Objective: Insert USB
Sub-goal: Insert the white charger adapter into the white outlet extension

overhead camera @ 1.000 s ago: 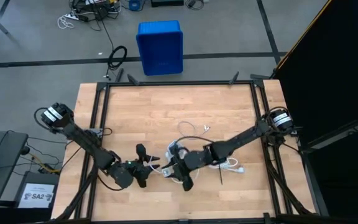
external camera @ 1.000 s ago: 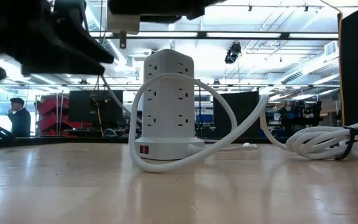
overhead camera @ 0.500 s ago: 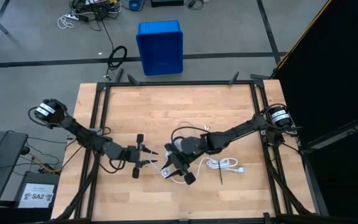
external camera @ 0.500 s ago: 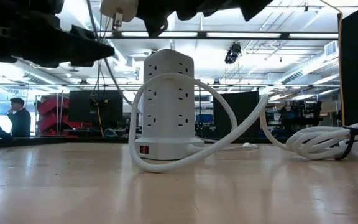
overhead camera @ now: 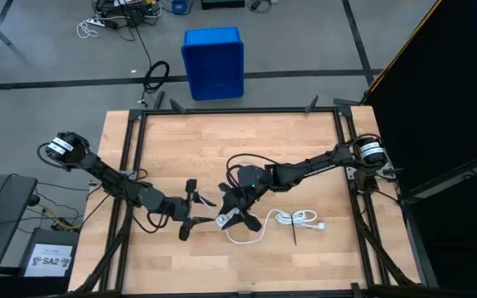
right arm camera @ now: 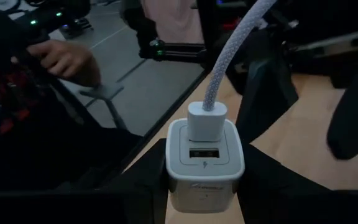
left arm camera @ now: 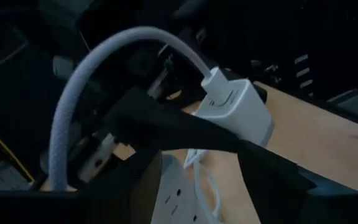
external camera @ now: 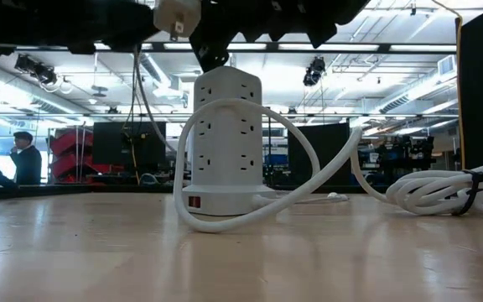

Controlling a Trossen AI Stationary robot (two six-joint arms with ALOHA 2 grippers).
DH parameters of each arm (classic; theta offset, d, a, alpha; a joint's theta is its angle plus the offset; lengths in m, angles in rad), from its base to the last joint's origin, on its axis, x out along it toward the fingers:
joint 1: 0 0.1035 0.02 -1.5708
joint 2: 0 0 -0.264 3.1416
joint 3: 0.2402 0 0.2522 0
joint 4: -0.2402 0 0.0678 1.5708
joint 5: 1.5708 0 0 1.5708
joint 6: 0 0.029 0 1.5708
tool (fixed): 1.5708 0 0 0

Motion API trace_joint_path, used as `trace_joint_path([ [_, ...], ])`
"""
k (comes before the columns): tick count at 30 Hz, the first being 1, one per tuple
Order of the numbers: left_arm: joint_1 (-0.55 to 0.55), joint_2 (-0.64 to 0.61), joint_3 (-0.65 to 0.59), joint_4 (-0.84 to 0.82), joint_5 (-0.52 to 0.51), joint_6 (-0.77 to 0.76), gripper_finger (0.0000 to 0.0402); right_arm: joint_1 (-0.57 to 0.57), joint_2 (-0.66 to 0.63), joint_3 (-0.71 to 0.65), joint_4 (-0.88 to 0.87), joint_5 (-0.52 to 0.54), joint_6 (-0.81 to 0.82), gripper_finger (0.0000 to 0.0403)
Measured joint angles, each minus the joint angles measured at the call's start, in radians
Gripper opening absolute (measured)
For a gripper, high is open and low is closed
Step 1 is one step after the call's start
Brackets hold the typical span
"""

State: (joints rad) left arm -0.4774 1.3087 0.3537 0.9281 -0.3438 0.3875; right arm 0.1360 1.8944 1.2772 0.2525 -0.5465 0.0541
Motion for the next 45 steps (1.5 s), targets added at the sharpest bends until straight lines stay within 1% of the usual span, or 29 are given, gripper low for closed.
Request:
trace_joint_path([
  [5, 0.024, 0.000, 0.076, -0.169, 0.033, -0.004, 0.0209, 0.000, 0.001, 0.000, -0.024, -0.009, 0.022, 0.0111],
  [8, 0.040, 0.000, 0.130, -0.273, 0.084, -0.008, 0.0209, 0.001, 0.001, 0.000, -0.042, -0.017, 0.024, 0.0111],
  [12, 0.065, 0.000, 0.192, -0.368, 0.177, -0.011, 0.0209, 0.002, 0.001, 0.000, -0.041, -0.028, 0.023, 0.0111],
  [16, 0.086, 0.000, 0.240, -0.443, 0.237, -0.014, 0.0209, 0.009, 0.001, 0.000, -0.044, -0.032, 0.023, 0.0111],
  [20, 0.098, 0.000, 0.268, -0.469, 0.292, -0.013, 0.0209, 0.014, 0.001, 0.000, -0.044, -0.033, 0.021, 0.0111],
  [23, 0.099, 0.000, 0.282, -0.484, 0.311, -0.012, 0.0209, 0.016, 0.001, 0.000, -0.044, -0.032, 0.019, 0.0111],
  [25, 0.098, 0.001, 0.291, -0.476, 0.330, -0.007, 0.0209, 0.015, 0.001, 0.000, -0.042, -0.001, 0.018, 0.0111],
  [26, 0.097, 0.001, 0.298, -0.456, 0.331, -0.007, 0.0209, 0.011, 0.002, 0.000, -0.042, 0.028, 0.018, 0.0111],
  [28, 0.093, -0.004, 0.298, -0.453, 0.326, -0.007, 0.0209, 0.005, 0.002, 0.000, -0.046, 0.043, 0.018, 0.0111],
  [33, 0.086, -0.008, 0.296, -0.482, 0.314, -0.006, 0.0209, 0.002, 0.002, 0.001, -0.061, 0.045, 0.014, 0.0111],
  [37, 0.091, -0.006, 0.294, -0.559, 0.307, -0.015, 0.0209, 0.000, 0.002, 0.001, -0.063, 0.037, 0.018, 0.0111],
  [45, 0.123, -0.006, 0.294, -0.560, 0.339, 0.000, 0.0209, -0.005, 0.002, 0.001, -0.051, 0.034, 0.043, 0.0111],
])
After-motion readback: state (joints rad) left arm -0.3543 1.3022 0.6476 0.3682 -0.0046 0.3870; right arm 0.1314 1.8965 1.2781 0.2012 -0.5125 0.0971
